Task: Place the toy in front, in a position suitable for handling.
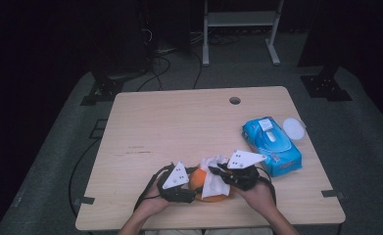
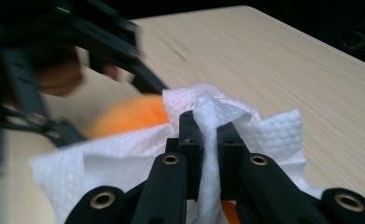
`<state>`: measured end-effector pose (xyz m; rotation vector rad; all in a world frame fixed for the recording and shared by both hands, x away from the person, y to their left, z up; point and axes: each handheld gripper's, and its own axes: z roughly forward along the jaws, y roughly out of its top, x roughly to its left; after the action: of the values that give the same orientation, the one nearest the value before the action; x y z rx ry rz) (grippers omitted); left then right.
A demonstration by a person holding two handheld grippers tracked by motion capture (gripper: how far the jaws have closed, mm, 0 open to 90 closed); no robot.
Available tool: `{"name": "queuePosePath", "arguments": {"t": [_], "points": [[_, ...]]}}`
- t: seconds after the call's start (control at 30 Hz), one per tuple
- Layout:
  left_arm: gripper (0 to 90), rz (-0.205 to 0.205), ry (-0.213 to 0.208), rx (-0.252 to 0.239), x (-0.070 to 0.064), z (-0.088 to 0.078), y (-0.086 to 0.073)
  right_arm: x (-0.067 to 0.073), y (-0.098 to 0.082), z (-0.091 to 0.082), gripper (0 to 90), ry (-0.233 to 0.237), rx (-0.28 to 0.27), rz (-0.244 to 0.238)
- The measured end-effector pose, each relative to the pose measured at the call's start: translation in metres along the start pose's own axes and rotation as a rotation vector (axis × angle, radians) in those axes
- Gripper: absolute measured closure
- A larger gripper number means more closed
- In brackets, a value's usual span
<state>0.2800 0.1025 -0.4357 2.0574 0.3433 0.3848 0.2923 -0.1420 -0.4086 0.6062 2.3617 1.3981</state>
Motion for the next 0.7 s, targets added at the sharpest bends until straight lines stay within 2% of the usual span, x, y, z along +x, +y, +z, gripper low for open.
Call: {"name": "queuePosePath", "arguments": {"t": [0.03,0.07,0.13,0.17,0.2,0.23,0.27,0.3,0.33,0.37,0.4,0.47,0.53,0.63,0.67,0.7], "points": [[37.8,0.000,0.000,0.000,0.000,0.000,0.000,0.000,0.000,0.000,83.5,0.000,0.000,0.000],[37.8,-0.007,-0.002,0.001,0.002,0.000,-0.002,-0.006,-0.003,-0.002,83.5,-0.022,0.007,0.010],[37.5,-0.017,-0.004,-0.003,0.004,0.000,-0.004,-0.022,-0.015,-0.007,83.5,-0.043,0.012,0.076],[37.5,-0.022,-0.009,-0.005,0.005,0.000,-0.004,-0.022,-0.015,-0.007,83.5,-0.043,0.012,0.076],[27.6,-0.050,-0.019,-0.017,0.006,0.000,-0.001,-0.020,-0.016,-0.007,83.5,-0.040,0.008,0.090],[19.3,-0.050,-0.019,-0.017,0.006,0.000,-0.001,-0.020,-0.016,-0.007,83.5,-0.040,0.008,0.090],[16.7,-0.055,-0.016,-0.038,0.005,0.000,0.002,-0.010,-0.011,-0.004,83.5,-0.038,0.002,0.053],[17.2,-0.060,-0.020,-0.054,0.005,-0.001,0.004,-0.007,-0.009,-0.003,83.4,-0.027,-0.007,0.052],[20.6,-0.040,-0.005,-0.037,0.001,0.000,0.007,-0.002,-0.006,-0.002,83.5,-0.013,-0.015,0.039],[25.0,-0.040,-0.005,-0.037,0.001,0.000,0.007,-0.002,-0.006,-0.002,83.5,-0.013,-0.015,0.039],[25.0,-0.015,0.014,-0.022,-0.001,0.001,0.006,0.003,-0.003,0.000,83.4,-0.009,-0.015,0.016],[30.3,-0.038,0.003,-0.022,0.001,0.001,0.002,0.007,-0.001,0.001,83.5,-0.006,-0.007,-0.018],[33.3,-0.022,0.010,-0.013,0.003,-0.001,-0.001,0.003,-0.003,0.001,83.6,-0.004,0.000,0.001],[35.3,-0.047,0.015,-0.011,0.008,-0.001,-0.005,-0.010,-0.012,-0.001,83.6,-0.036,0.022,0.032],[35.6,-0.056,0.015,-0.012,0.010,-0.001,-0.007,-0.018,-0.018,-0.002,83.6,-0.047,0.031,0.073],[35.6,-0.057,0.012,-0.010,0.011,-0.001,-0.007,-0.018,-0.018,-0.002,83.6,-0.047,0.031,0.073]]}}
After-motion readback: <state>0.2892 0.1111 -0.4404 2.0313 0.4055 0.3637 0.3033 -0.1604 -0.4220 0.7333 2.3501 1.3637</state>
